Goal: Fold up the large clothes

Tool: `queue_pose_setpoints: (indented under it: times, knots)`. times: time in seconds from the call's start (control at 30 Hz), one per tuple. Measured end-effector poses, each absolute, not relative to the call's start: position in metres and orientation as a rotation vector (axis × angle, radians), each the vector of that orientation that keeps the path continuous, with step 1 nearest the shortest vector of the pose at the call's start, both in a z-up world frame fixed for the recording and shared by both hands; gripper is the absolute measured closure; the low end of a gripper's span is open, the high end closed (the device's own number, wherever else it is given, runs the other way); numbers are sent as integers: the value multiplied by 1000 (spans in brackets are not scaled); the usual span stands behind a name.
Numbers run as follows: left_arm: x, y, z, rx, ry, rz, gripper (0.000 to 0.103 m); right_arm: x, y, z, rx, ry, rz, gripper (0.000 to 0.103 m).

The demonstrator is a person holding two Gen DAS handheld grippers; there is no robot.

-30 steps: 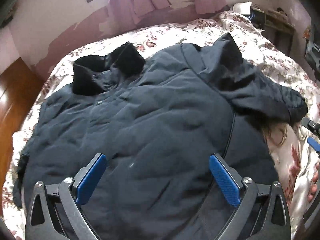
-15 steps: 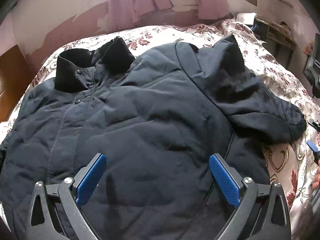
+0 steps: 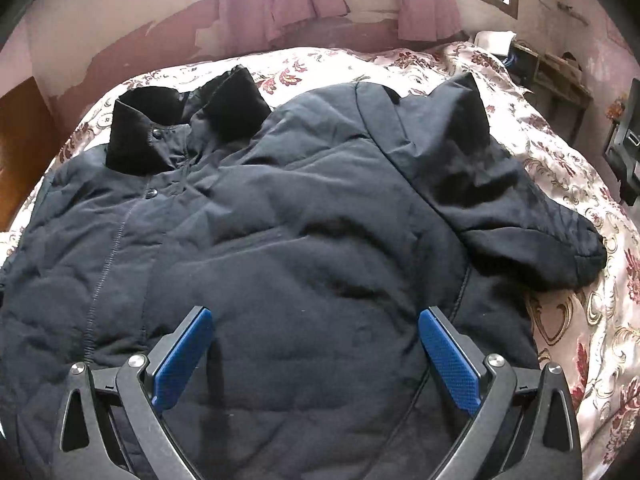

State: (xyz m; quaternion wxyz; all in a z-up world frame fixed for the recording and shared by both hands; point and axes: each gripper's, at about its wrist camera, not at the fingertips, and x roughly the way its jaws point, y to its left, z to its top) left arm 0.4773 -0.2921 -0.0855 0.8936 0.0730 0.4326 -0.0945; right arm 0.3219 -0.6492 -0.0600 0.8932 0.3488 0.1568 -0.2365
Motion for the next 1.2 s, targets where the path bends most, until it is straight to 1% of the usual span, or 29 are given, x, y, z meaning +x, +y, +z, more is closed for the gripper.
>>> queue_pose_setpoints:
  times: [0.07,0.13,0.23,0.3,0.33,0.37,0.4,0.43,0.67,0.87,0.9,0.93,0.97,1.03,1.13,1.2]
  knots:
    - [475,-289,-82,156,893,-183,0,327,-630,-23,639,304,-427,102]
    - [474,-285,-79,147,895,-181,0,331,-620,-3,629,322,-375,102]
    - [479,-279,-75,113,887,-194,0,339,-617,-3,672,408,-332,102]
    - [486,-277,-71,78,879,-204,0,335,-622,-17,716,460,-350,97]
    - [490,-277,-69,62,878,-209,0,332,-624,-27,735,482,-358,85]
    - [494,-279,-68,49,874,-216,0,328,-627,-38,762,502,-367,63]
    - [497,-281,-66,43,867,-223,0,322,-635,-53,815,522,-386,52]
    - [500,-284,-65,42,860,-229,0,316,-637,-64,851,529,-397,44]
    - [512,-312,-73,99,848,-243,0,314,-663,-148,1089,631,-498,43]
    - [512,-325,-84,172,835,-221,0,332,-687,-190,1220,628,-554,44]
    - [513,-326,-86,184,834,-218,0,334,-689,-194,1242,614,-553,46]
    - [512,-327,-86,189,833,-217,0,336,-691,-197,1251,605,-549,62]
    - [512,-328,-87,193,834,-218,0,339,-691,-199,1253,599,-534,83]
    - [512,-327,-87,195,836,-218,0,344,-691,-196,1249,568,-503,93]
    - [511,-326,-84,195,836,-222,0,348,-682,-168,1127,519,-501,96]
    - [511,-325,-81,193,843,-226,0,352,-666,-133,1014,474,-489,96]
